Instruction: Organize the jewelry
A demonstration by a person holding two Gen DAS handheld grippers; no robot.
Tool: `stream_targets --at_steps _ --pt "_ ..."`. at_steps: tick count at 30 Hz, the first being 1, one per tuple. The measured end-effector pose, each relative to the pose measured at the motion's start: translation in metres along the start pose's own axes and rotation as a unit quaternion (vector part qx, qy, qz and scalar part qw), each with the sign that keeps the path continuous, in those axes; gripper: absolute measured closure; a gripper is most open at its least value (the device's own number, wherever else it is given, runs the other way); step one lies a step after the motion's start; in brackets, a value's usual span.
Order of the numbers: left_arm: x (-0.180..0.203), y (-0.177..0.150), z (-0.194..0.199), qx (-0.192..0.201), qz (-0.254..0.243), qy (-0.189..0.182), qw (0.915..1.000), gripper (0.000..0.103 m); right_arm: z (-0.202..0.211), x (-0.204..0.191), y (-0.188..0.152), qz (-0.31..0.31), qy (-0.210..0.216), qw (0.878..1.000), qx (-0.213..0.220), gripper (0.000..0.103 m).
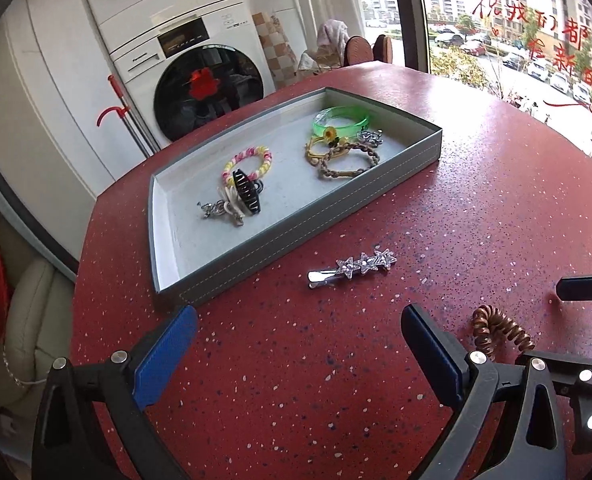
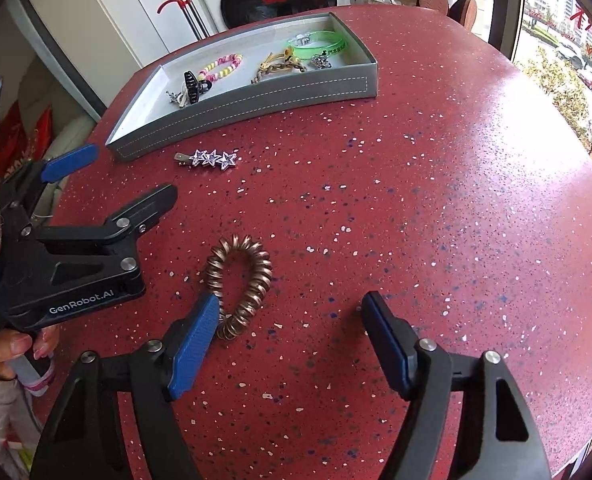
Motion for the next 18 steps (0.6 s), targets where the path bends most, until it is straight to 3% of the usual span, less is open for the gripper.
stream_targets --at_steps 5,9,12,15,18 --pt "0.01 0.009 -0.006 0.006 -0.028 -0.003 0.9996 0.0 -0.003 -0.013 -0.001 0.049 -0.042 0.998 0.01 0.05" --pt "0.016 0.014 -0.011 0.007 -0.04 -0.016 0.999 0.0 -0.003 -0.016 -0.005 0.081 -0.069 0.994 0.021 0.082" --pt "0.025 0.017 -0.015 0.004 -0.061 -0.025 0.9978 0.0 -0.001 -0.012 -0.005 0.078 -0.062 0.995 0.022 0.088" --pt "0.036 0.02 -0.021 -0.002 -0.088 -0.032 0.9956 0.01 -0.001 -0.011 -0.005 0.079 -0.058 0.995 0.022 0.088" --pt "0.042 0.021 -0.028 -0.017 -0.106 -0.041 0.9934 0.01 -0.002 -0.012 -0.004 0.08 -0.057 0.995 0.023 0.088"
Point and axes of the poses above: each gripper's, at about its wrist camera, not at the fingertips, and z roughly against the way its jaws point, x to its right, y to its top, the point moved 3 cm from there along -z, roughly the way its jaws point, and after that the axes turned 2 degrees about -x, right-handed, at the moved point
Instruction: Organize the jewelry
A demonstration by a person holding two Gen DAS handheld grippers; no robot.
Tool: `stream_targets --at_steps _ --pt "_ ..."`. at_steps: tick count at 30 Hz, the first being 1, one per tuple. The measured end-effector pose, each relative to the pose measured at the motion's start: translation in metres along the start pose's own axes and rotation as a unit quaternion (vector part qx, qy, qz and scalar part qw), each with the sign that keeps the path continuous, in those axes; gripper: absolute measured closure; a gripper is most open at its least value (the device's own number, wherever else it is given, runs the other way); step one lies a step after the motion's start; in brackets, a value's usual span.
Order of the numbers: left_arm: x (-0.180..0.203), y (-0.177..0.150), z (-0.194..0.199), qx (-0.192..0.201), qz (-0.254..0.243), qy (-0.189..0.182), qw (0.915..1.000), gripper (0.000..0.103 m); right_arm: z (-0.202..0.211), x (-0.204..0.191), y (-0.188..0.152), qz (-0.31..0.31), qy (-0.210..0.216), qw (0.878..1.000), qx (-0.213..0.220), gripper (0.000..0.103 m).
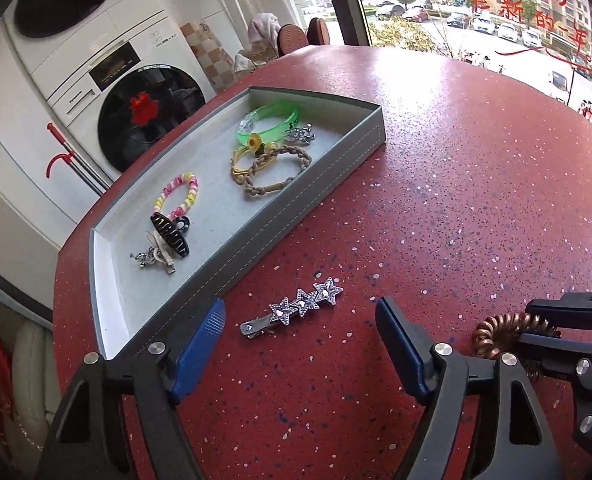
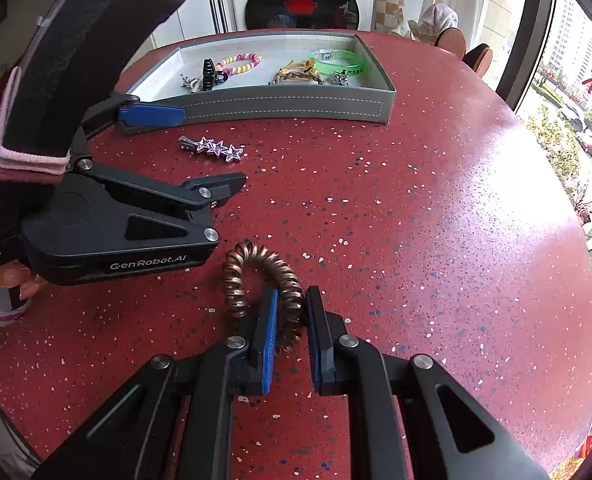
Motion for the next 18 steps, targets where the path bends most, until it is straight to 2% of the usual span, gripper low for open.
stream_targets --at_steps 5,8,9,10,13,15,18 --pt "-0.004 0.0 -0.005 -0.016 0.006 -0.04 0.9991 0.01 0.0 0.0 0.0 0.002 0.002 1.0 -0.001 0.088" --pt "-0.007 -0.002 -0.005 -0.023 0.022 -0.069 0.9971 0.029 0.0 0.0 0.0 0.003 0.002 1.0 -0.001 0.088" --pt "-0.008 -0.003 -0.004 -0.026 0.029 -0.074 0.9965 0.039 0.0 0.0 0.0 0.003 0.002 1.0 -0.001 0.088" --pt "-0.008 -0.004 -0.003 -0.027 0.03 -0.068 0.9969 0.051 0.0 0.0 0.0 0.003 0.002 1.0 -0.001 0.088" --pt "-0.009 -0.006 0.0 -0.031 0.03 -0.053 0.9977 0.068 0.0 0.0 0.0 0.001 0.001 1.0 -0.002 0.088" --pt "-0.01 -0.006 0.002 -0.032 0.044 -0.063 0.9965 0.075 0.0 0.0 0.0 0.001 0.001 1.0 -0.002 0.088" --pt "-0.012 -0.011 0.004 -0.032 0.066 -0.067 0.995 0.075 0.0 0.0 -0.001 0.001 0.0 1.0 -0.001 0.089"
Point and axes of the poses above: each gripper's, at about its wrist camera, not at the fingertips, and z roughly against the way its jaws point, x to its right, y to its top, the point moved 3 cm from there along -z, roughly the way its jaws point, and after that the axes turned 2 degrees about -x, right-handed, at the moved point
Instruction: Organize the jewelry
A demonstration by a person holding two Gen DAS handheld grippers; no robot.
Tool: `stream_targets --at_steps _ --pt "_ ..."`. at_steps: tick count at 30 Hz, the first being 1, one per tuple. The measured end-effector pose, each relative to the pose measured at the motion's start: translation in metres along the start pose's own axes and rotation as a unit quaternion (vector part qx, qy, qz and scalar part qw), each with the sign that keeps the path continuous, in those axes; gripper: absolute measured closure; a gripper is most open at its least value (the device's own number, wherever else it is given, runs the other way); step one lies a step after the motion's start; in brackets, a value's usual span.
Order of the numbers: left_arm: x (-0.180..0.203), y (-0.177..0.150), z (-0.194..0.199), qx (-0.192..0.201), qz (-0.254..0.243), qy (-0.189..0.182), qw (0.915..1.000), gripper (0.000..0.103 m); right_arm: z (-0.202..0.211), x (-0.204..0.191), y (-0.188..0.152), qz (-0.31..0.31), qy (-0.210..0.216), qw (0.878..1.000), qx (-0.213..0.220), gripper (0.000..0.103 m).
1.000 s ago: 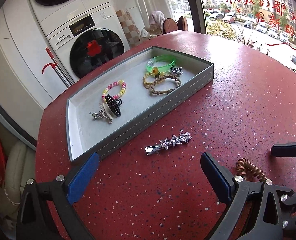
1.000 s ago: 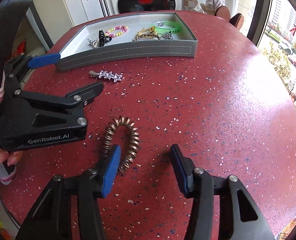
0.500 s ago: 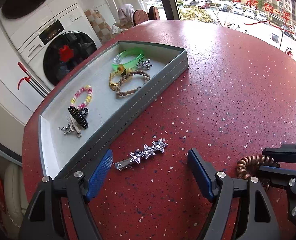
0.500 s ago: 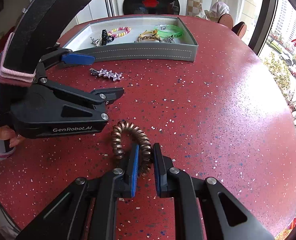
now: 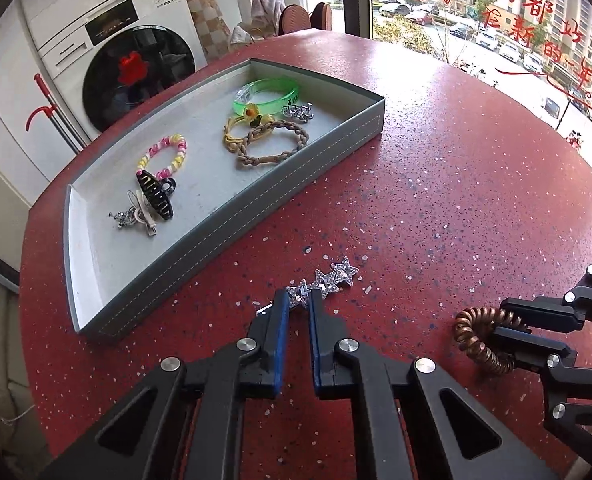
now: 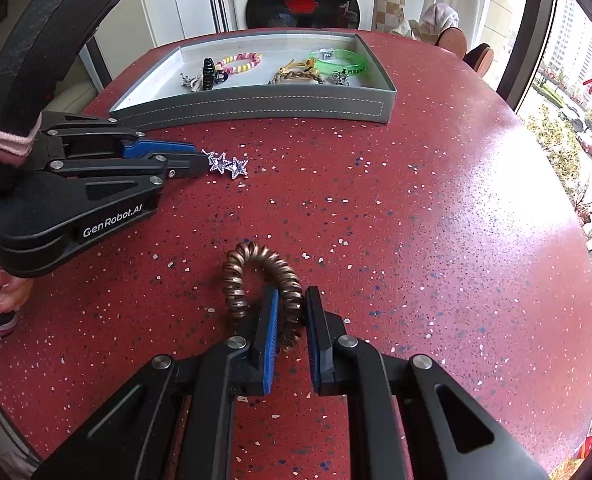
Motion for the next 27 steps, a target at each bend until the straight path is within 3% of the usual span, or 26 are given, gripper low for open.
stream_targets --at_steps 3,5,13,18,22,23,24,25,27 --pt "0.002 -0.006 0.002 0.001 0.008 0.003 1.0 0.077 0.001 0.002 0.0 -0.007 0.007 1.0 0.0 0.09" --pt "0.003 -0.009 0.002 0.0 0.015 0.003 0.9999 0.085 0.0 0.003 0.001 -0.011 0.011 1.0 -0.001 0.09" --pt "-0.009 -0.019 0.01 0.006 0.075 0.011 0.9971 0.085 0.004 0.007 0.001 -0.016 0.019 1.0 0.004 0.091" --pt "-0.021 -0.023 0.015 -0.005 0.165 0.007 0.9862 0.084 0.008 0.012 0.003 -0.02 0.025 0.999 0.01 0.091" --pt "-0.021 -0.026 0.013 -0.021 0.239 -0.002 0.9709 0.083 0.015 0.019 0.003 -0.024 0.026 0.999 0.018 0.091" --pt "-0.02 -0.026 0.011 -0.025 0.255 -0.001 0.9666 0.077 0.017 0.022 0.002 -0.026 0.026 0.999 0.021 0.091" --pt "-0.019 -0.025 0.01 -0.027 0.267 0.002 0.9634 0.042 0.019 0.025 0.002 -0.027 0.026 0.999 0.023 0.091" --pt "-0.018 -0.024 0.01 -0.024 0.279 0.009 0.96 0.0 0.021 0.027 0.001 -0.028 0.025 0.999 0.025 0.091" --pt "-0.018 -0.022 0.014 -0.008 0.298 0.038 0.9539 0.0 0.025 0.034 0.0 -0.031 0.023 0.999 0.03 0.091"
Point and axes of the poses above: each gripper's, at about its wrist camera, not at the fingertips, and z roughly against the way its jaws point, x to its right, y to its top, the point moved 3 cm from there along -z, roughly the way its jaws point, and after that the axes turned 2 degrees about -x, right-handed, at the moved point
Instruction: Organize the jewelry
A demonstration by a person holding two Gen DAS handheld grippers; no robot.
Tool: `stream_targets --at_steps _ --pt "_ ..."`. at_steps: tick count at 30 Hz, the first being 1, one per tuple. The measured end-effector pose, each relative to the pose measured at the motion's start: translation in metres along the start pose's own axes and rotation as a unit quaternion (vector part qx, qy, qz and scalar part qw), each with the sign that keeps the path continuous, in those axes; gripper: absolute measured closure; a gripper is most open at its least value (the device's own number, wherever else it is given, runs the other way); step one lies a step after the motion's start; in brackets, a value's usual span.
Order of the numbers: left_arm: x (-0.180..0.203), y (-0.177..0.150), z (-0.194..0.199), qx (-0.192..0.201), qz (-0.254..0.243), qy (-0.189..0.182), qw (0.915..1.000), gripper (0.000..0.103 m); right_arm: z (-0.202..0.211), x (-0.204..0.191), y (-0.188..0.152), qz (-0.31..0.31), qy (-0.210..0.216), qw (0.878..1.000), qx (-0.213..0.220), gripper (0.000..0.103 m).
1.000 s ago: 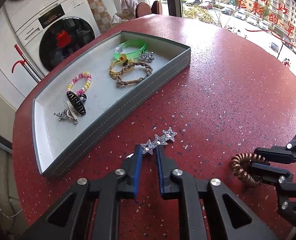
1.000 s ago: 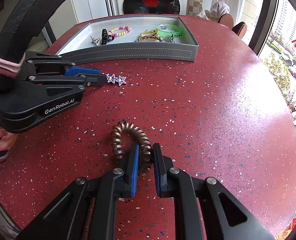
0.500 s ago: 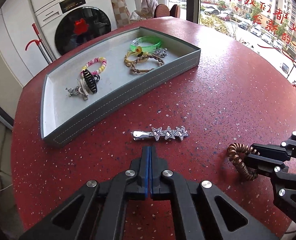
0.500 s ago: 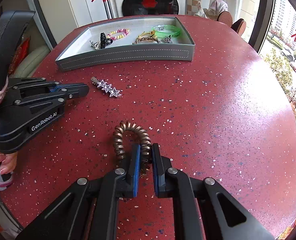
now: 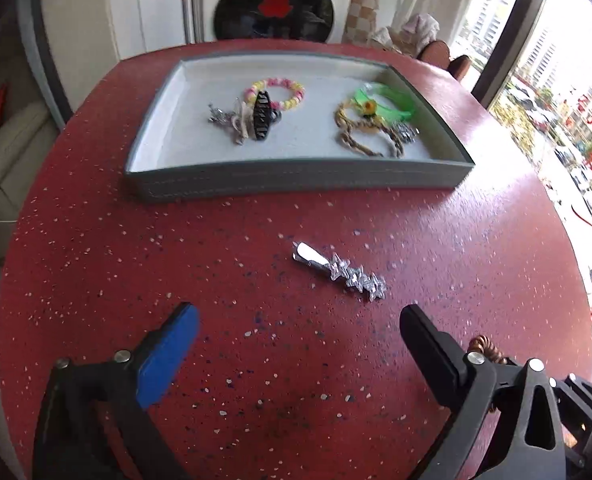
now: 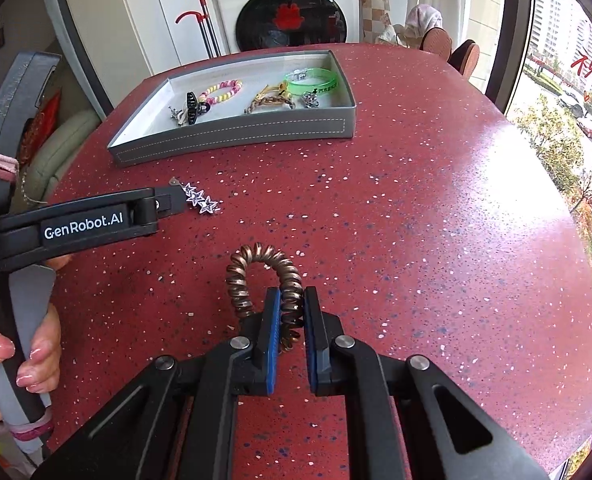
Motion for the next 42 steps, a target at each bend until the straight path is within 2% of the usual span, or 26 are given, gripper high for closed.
stream_targets --at_steps 2,5,9,17,20,22,23,25,35,42 --pt "0.005 0.003 0.0 0.004 0.007 0.005 0.9999 0.0 0.003 0.006 0.0 -0.003 -0.002 1.0 0.004 0.091" --pt "0.008 0.009 -0.005 0.004 0.026 0.035 0.999 0.0 0.007 0.017 0.0 -0.012 -0.003 1.0 0.008 0.091" --pt "0.012 0.017 -0.02 -0.013 0.06 0.068 0.9958 0.0 0.01 0.029 -0.002 -0.026 -0.004 1.0 0.011 0.091" --pt "0.03 0.013 -0.043 -0.042 0.057 0.085 0.9939 0.0 0.013 0.041 -0.004 -0.039 -0.003 0.999 0.016 0.091" --pt "0.028 0.01 -0.041 -0.03 0.051 0.083 0.9947 0.001 0.014 0.041 -0.003 -0.039 -0.004 0.999 0.017 0.091" --pt "0.026 0.01 -0.034 -0.019 0.043 0.084 0.9954 0.026 0.014 0.041 -0.003 -0.04 -0.003 0.999 0.018 0.091" --pt "0.025 0.011 -0.032 -0.015 0.037 0.083 0.9958 0.034 0.014 0.041 -0.002 -0.04 -0.003 0.999 0.018 0.091" --pt "0.024 0.012 -0.029 -0.013 0.021 0.078 0.9967 0.066 0.014 0.039 -0.002 -0.039 -0.001 0.999 0.017 0.091" --pt "0.0 -0.004 -0.014 0.005 -0.033 0.002 0.9994 0.068 0.012 0.029 0.004 -0.037 0.016 0.999 0.015 0.091" --pt "-0.012 -0.008 -0.001 0.025 -0.059 0.001 0.9979 0.068 0.005 0.018 0.007 -0.029 0.018 0.999 0.006 0.091"
Point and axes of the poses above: each gripper's, at about its wrist camera, not at the fingertips, and z roughly against the way its jaws point, x to its right, y to its top, the point moved 3 cm from there along -z, roughly the way its jaws point, and after that the axes turned 2 degrees about -x, right-handed, at the moved point
